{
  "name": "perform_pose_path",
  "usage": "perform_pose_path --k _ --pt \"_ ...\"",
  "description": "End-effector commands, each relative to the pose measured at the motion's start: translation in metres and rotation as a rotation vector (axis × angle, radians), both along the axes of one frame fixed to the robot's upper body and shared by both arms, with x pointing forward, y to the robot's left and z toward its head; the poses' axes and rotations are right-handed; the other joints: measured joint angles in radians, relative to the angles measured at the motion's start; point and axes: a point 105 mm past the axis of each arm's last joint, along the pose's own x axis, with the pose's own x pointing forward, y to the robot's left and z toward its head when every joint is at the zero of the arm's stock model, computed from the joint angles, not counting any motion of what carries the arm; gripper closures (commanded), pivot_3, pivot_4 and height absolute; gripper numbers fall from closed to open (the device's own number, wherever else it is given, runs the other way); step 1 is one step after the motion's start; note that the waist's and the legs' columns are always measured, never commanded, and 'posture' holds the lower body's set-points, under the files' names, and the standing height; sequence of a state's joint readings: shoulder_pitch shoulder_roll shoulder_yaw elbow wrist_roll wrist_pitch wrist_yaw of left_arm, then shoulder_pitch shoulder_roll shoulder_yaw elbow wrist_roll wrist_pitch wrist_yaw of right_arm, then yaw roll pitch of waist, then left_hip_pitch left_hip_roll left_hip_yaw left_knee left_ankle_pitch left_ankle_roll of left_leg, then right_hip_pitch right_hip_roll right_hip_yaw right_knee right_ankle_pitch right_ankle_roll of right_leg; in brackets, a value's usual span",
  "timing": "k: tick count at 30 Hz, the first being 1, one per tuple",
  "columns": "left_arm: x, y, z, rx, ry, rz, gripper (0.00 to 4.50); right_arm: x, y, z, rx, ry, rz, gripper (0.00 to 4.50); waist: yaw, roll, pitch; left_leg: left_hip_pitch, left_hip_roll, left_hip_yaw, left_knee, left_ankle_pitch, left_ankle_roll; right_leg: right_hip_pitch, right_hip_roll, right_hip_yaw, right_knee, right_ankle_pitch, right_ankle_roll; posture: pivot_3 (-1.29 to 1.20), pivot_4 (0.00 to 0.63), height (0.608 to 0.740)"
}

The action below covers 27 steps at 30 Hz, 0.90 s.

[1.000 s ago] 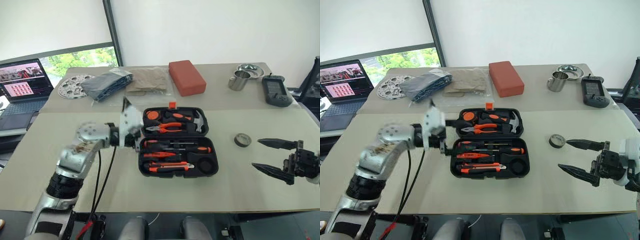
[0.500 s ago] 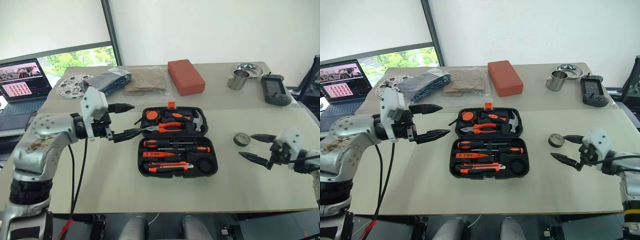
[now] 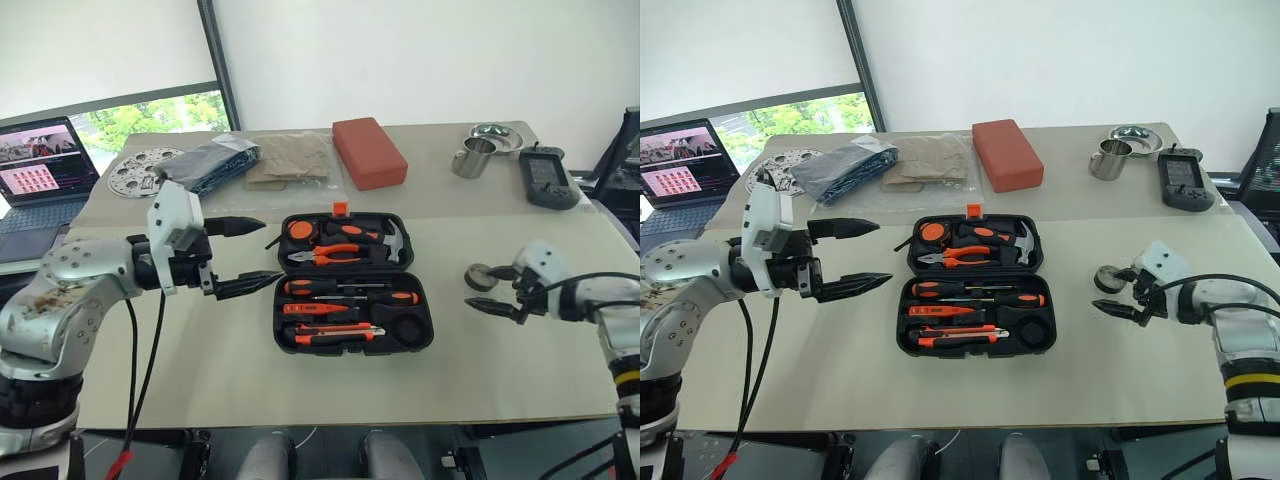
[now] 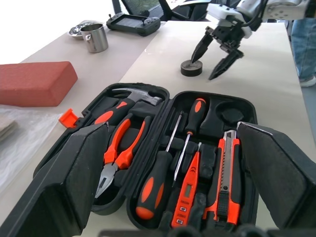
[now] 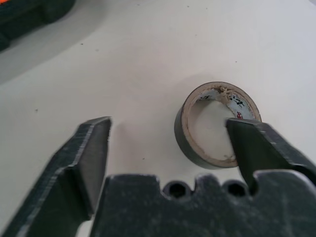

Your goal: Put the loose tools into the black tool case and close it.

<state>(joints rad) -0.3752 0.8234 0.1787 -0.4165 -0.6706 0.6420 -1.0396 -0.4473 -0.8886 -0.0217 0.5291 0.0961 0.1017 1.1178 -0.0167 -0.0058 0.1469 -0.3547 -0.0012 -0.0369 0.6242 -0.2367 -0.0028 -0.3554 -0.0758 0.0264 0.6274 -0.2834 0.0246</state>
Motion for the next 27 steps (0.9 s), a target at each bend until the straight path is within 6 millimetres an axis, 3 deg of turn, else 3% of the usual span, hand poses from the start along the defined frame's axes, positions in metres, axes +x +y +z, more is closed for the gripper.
perform_pose_path --k 1,9,14,17,22,27 --pt "-0.006 0.0 0.006 0.014 -0.017 -0.021 0.0 0.008 0.002 0.006 -0.015 -0.019 0.003 1.81 0.0 0.001 0.0 0.0 0.0 0.001 0.0 0.0 0.0 0.0 0.0 0.0 0.0 0.0 0.0 0.0 0.15 0.707" --pt "-0.016 -0.003 0.004 0.007 0.013 -0.071 0.0 0.013 0.007 0.005 -0.028 -0.014 0.026 4.46 -0.001 0.002 0.001 0.0 0.0 0.001 0.0 0.0 0.0 0.0 0.0 0.0 0.0 0.0 -0.001 0.0 0.15 0.707" --pt "-0.02 -0.003 0.007 0.004 0.029 -0.108 0.0 0.015 0.019 0.015 -0.003 -0.046 0.08 4.46 -0.002 0.002 0.001 0.0 0.0 0.002 0.0 0.0 0.0 0.0 0.0 0.0 0.0 0.0 -0.001 0.0 0.15 0.707" --pt "-0.022 -0.002 0.003 0.035 0.043 -0.122 0.0 0.009 0.04 0.028 0.018 -0.058 0.181 4.46 -0.005 0.004 0.002 0.0 0.001 0.002 0.0 0.0 0.0 -0.001 0.001 0.0 0.0 0.0 -0.001 0.0 0.15 0.707" --pt "-0.022 -0.003 0.0 0.063 0.048 -0.139 0.0 -0.02 0.09 0.045 0.06 -0.022 0.399 4.46 -0.002 0.004 0.002 0.0 0.001 0.001 -0.001 0.0 0.0 -0.001 0.001 0.001 0.001 0.0 0.001 0.0 0.15 0.707" --pt "-0.019 -0.007 -0.002 0.08 0.049 -0.162 0.0 -0.066 0.131 0.031 0.026 0.071 0.603 4.46 0.007 0.004 0.002 0.0 0.001 -0.001 -0.001 0.0 0.0 -0.001 0.001 0.0 0.0 -0.002 0.004 0.0 0.15 0.707"
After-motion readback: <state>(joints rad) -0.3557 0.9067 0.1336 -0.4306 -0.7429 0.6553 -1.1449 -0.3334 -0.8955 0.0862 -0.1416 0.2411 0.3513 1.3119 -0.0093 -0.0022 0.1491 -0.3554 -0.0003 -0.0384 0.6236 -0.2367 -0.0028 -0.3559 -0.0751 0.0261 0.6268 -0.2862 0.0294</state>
